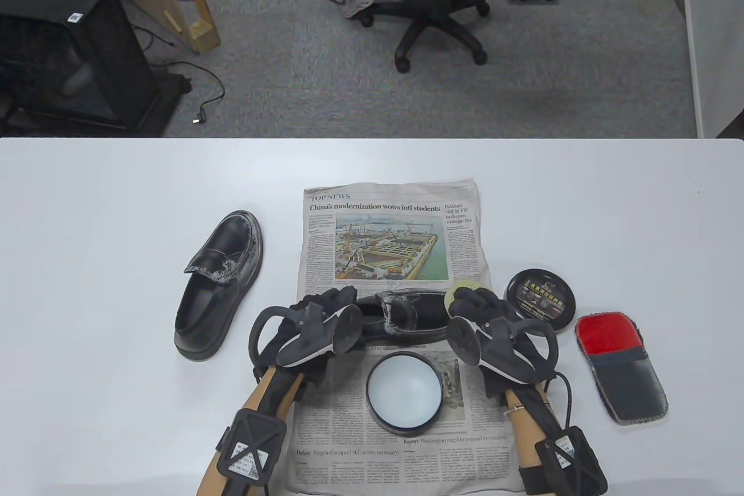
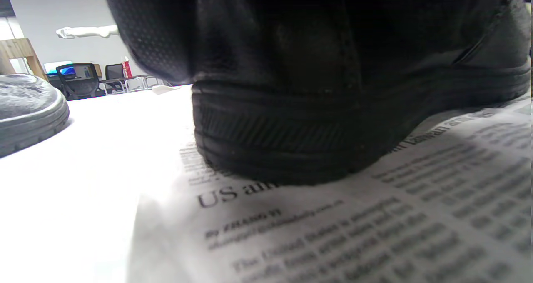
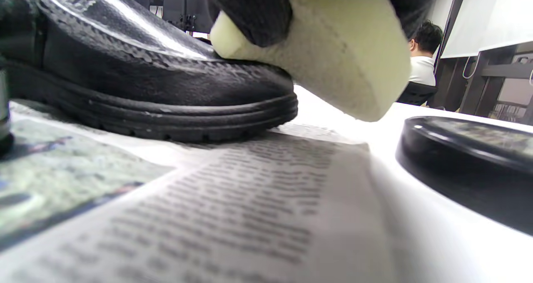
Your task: Dip and apply leather care cream with polishing sponge on shoes
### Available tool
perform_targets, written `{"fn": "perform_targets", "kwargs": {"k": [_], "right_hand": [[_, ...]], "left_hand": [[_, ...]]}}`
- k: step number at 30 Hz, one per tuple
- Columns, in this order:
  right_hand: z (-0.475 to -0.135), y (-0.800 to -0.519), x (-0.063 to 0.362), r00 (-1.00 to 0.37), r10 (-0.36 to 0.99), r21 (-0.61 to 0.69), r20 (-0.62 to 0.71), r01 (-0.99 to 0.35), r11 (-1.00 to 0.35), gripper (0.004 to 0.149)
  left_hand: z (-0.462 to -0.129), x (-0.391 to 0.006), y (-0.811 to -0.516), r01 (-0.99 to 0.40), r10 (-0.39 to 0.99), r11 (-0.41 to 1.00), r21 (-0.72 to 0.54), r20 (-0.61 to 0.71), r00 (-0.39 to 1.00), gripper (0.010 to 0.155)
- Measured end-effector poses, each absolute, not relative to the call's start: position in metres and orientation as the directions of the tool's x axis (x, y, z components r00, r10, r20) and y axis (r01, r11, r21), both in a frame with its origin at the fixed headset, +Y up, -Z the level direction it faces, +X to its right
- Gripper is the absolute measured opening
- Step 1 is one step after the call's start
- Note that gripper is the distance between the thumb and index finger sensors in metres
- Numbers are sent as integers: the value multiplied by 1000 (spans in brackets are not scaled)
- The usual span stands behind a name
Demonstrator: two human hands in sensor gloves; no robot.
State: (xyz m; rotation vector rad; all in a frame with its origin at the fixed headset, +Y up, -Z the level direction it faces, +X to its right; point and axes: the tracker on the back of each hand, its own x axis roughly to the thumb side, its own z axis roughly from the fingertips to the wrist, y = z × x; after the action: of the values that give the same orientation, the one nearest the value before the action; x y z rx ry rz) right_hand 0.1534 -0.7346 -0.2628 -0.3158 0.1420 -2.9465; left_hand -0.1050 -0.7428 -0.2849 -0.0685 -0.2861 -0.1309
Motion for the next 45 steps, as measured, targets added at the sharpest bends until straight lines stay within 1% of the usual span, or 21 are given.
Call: {"fn": "perform_targets", "kwargs": {"k": [2,4,6,9,12,14,18,21,22,24,27,29,30,32,33,34,35,37,40,43,45], "right_hand": [[-255,-734,150,-951,-206,-133,232,178,-975,35],[-245,-733,143,-936,-221,-194,273,171,-966,35],[-241,-729,132,-932,-154,-193,327,94,-977,36],[-250,-728,119,-937,-69,-160,343,14,-987,38],[-267,-737,119,-958,-90,-132,273,55,-990,44],[-272,-741,126,-960,-162,-144,227,131,-981,47],[-268,-741,146,-945,-279,-188,173,246,-951,44],[-255,-738,154,-951,-234,-179,203,199,-963,44],[-251,-736,153,-945,-246,-188,217,207,-960,43],[-240,-730,144,-922,-286,-224,261,230,-947,41],[-231,-727,124,-906,-270,-265,326,186,-946,39],[-234,-726,114,-904,-266,-279,335,175,-944,41],[-237,-727,113,-908,-255,-268,332,168,-948,44],[-249,-732,114,-927,-197,-187,318,143,-972,59],[-255,-735,116,-938,-169,-138,302,133,-982,58],[-260,-737,119,-947,-162,-126,277,131,-983,55],[-263,-736,122,-951,-170,-135,257,139,-981,54],[-265,-736,128,-952,-215,-104,216,197,-975,52],[-263,-738,138,-940,-292,-120,179,274,-954,51],[-254,-735,143,-926,-330,-89,182,318,-944,51],[-245,-733,138,-898,-386,-77,211,378,-923,51]], "left_hand": [[-285,-105,-743,130,-112,991,-45,285,952,87],[-285,-104,-744,123,-103,991,-51,292,951,86],[-285,-104,-744,130,-108,990,-51,305,946,85],[-285,-103,-745,142,-121,989,-47,317,941,85],[-285,-103,-744,145,-122,988,-50,321,939,87],[-285,-103,-745,152,-130,987,-45,318,939,87],[-284,-102,-744,153,-137,988,-34,295,946,88],[-284,-101,-745,165,-152,986,-22,287,946,88],[-284,-101,-745,161,-148,987,-24,287,947,88],[-284,-100,-745,158,-144,987,-27,287,947,87],[-284,-101,-745,159,-144,987,-26,302,942,87],[-284,-101,-746,152,-135,988,-31,312,941,87],[-285,-101,-746,151,-132,988,-35,315,940,87],[-285,-101,-746,149,-129,988,-41,318,939,87],[-285,-101,-746,151,-131,988,-41,318,939,87],[-285,-101,-746,153,-135,988,-34,315,939,87],[-284,-101,-746,153,-137,988,-28,312,940,87],[-284,-101,-745,156,-143,988,-19,302,943,87],[-284,-101,-745,168,-157,986,-11,288,944,87],[-283,-101,-745,174,-165,985,-6,280,946,87],[-283,-101,-744,174,-165,985,-6,277,946,87]]}}
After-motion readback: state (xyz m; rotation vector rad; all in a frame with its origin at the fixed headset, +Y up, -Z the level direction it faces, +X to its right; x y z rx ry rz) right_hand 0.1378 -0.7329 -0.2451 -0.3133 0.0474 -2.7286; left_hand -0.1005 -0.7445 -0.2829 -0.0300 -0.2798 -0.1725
